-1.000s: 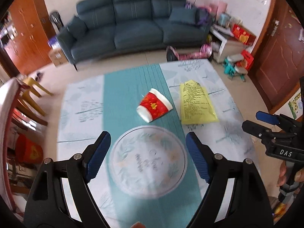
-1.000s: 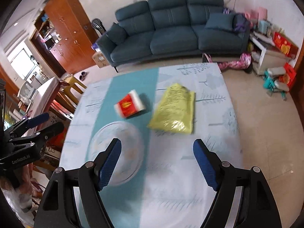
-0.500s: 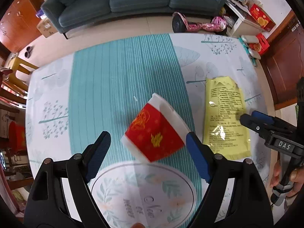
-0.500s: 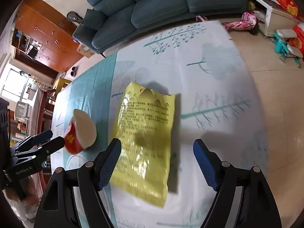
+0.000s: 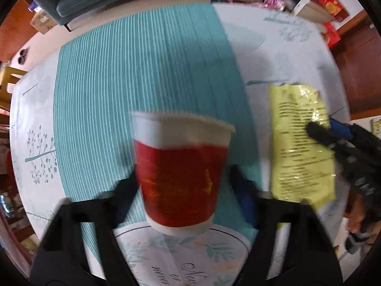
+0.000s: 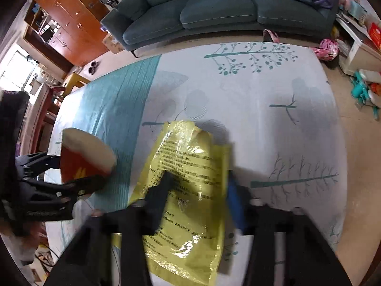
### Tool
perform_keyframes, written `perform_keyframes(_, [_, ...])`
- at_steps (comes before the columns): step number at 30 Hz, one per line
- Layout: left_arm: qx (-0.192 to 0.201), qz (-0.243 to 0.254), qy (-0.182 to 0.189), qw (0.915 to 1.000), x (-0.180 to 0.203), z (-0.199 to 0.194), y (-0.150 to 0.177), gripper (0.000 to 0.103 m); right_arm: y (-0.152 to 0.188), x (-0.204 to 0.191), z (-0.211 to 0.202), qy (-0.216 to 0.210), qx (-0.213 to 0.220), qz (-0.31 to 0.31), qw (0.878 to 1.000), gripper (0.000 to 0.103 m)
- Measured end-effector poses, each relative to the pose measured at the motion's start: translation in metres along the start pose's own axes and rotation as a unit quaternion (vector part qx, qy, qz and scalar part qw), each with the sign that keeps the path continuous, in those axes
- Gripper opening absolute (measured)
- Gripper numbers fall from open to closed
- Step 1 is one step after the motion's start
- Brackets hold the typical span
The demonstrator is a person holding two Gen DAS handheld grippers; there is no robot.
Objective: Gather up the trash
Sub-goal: 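Grasp the red paper cup with the left gripper while the right grasps the yellow plastic bag, then carry the red cup and yellow bag down over the trash bin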
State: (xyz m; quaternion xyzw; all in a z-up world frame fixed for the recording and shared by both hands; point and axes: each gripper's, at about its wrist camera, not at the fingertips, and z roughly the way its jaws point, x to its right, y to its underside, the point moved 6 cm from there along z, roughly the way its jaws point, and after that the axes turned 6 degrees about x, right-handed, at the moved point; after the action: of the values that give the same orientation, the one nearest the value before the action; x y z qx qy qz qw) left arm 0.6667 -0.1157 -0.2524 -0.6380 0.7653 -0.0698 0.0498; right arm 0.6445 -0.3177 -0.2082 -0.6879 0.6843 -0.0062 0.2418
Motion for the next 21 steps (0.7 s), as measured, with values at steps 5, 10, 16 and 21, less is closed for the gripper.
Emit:
perform_keyframes(5, [0.032,0.019,-0.012,0.9993,0.012,-0.005,0.006,0.047,0.009,-0.002,-0.006,-0.045,0.021,0.030,0.998,0.006])
perform_keyframes(10, [0.070,0.021,-0.020,0.9971,0.020,-0.029,0.029,0.046,0.027,-0.007,-0.038,-0.065,0.079,0.044,0.994,0.003])
perform_keyframes(16, [0.119,0.012,-0.011,0.9928,0.029,-0.087,0.071,0.046,0.062,-0.025,-0.094,-0.062,0.135,0.052,0.987,0.002])
perform_keyframes(21, [0.166,0.021,0.019,0.9858,0.030,-0.151,0.125,0.046,0.117,-0.058,-0.160,-0.048,0.175,0.041,0.983,0.002])
